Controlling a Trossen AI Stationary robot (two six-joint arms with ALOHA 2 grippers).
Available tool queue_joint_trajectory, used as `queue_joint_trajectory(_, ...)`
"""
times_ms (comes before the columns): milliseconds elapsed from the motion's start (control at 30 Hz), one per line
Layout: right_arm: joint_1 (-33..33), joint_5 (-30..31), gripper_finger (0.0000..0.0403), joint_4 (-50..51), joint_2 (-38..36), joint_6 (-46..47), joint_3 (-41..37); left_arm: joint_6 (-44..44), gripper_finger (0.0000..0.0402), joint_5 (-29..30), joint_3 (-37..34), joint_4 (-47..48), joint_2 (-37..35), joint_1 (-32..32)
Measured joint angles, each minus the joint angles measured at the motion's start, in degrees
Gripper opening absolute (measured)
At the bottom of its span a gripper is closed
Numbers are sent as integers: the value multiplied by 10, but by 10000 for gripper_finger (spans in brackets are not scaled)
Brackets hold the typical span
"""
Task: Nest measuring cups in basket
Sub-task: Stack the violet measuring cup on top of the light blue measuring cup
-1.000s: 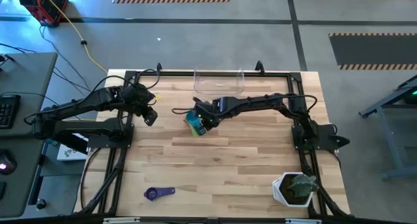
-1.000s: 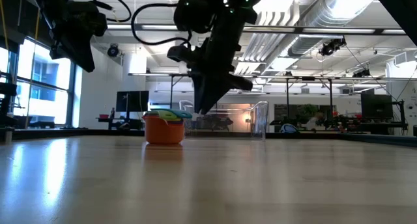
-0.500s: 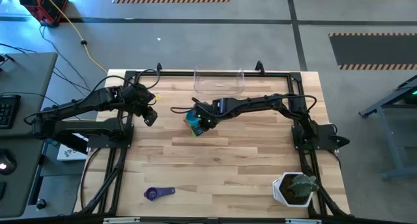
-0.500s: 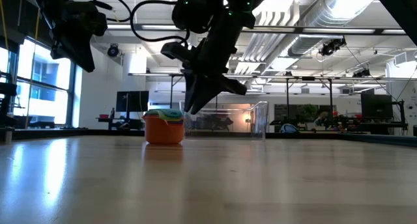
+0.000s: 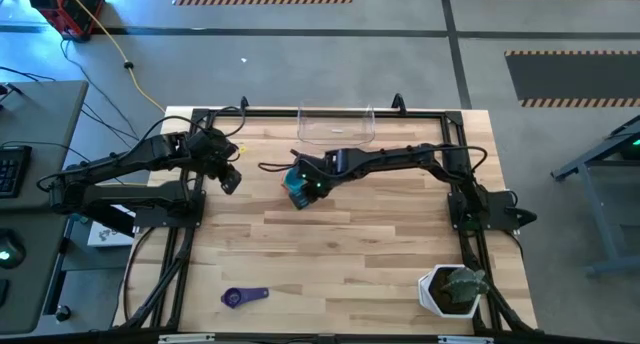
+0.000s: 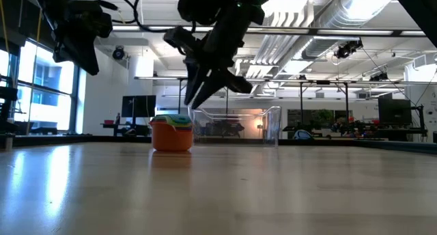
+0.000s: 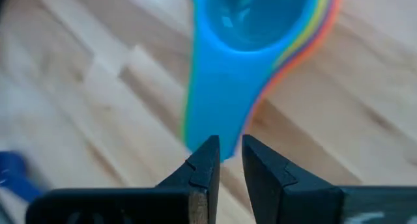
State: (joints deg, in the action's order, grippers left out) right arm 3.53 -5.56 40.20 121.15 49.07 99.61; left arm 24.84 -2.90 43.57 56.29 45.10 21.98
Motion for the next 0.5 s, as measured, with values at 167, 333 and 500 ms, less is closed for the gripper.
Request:
queue_joint_trajectory(167,-18,-10,57,3,0,0,42,-1,37,-37,0,0,0,0)
queue_joint_trajectory(333,-36,24,57,7,0,16,87,-17,37,-82,0,0,0,-5)
queue_joint_trajectory(500,-54,69,57,12,0,39,136,-32,37,-122,0,0,0,-34)
